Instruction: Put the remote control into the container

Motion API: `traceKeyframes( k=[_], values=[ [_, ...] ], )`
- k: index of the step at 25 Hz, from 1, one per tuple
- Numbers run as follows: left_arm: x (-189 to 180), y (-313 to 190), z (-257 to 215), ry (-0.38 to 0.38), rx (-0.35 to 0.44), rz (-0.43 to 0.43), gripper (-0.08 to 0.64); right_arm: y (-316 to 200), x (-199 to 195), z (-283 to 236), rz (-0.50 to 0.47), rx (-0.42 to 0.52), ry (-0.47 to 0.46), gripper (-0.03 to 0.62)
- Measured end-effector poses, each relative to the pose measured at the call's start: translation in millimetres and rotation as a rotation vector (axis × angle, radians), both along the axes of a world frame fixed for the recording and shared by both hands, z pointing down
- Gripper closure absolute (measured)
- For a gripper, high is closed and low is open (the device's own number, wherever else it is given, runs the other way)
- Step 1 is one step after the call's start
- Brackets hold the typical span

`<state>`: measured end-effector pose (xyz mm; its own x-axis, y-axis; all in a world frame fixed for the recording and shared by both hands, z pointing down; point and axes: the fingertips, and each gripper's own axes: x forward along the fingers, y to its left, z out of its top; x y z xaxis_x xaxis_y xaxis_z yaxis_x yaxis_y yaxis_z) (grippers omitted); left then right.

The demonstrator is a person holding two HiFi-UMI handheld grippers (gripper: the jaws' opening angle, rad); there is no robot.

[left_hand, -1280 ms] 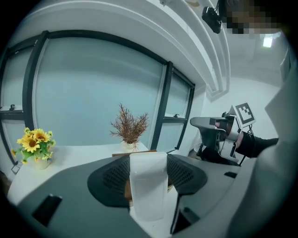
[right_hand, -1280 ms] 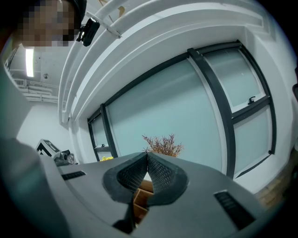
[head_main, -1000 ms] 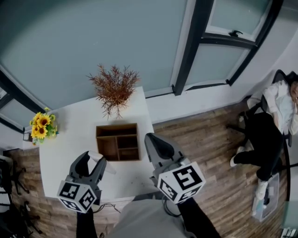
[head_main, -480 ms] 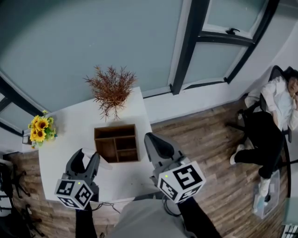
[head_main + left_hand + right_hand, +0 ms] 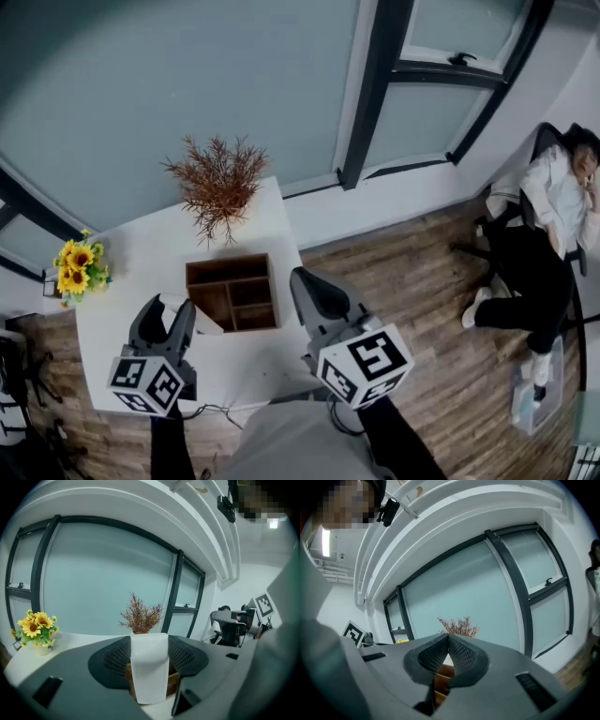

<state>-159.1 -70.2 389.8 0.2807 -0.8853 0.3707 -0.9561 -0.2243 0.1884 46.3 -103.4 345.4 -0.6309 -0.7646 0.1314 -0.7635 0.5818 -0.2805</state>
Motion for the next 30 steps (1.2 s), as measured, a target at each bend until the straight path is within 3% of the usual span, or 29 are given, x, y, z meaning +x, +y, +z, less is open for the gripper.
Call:
traceKeyframes(
  k=[30],
  values=[
    [5.5,-32.4,50.0,-0.024,-0.075,0.02,0.302,-16.1,9.4,3.6,0.056,-0.013,0.009,0.588]
  ],
)
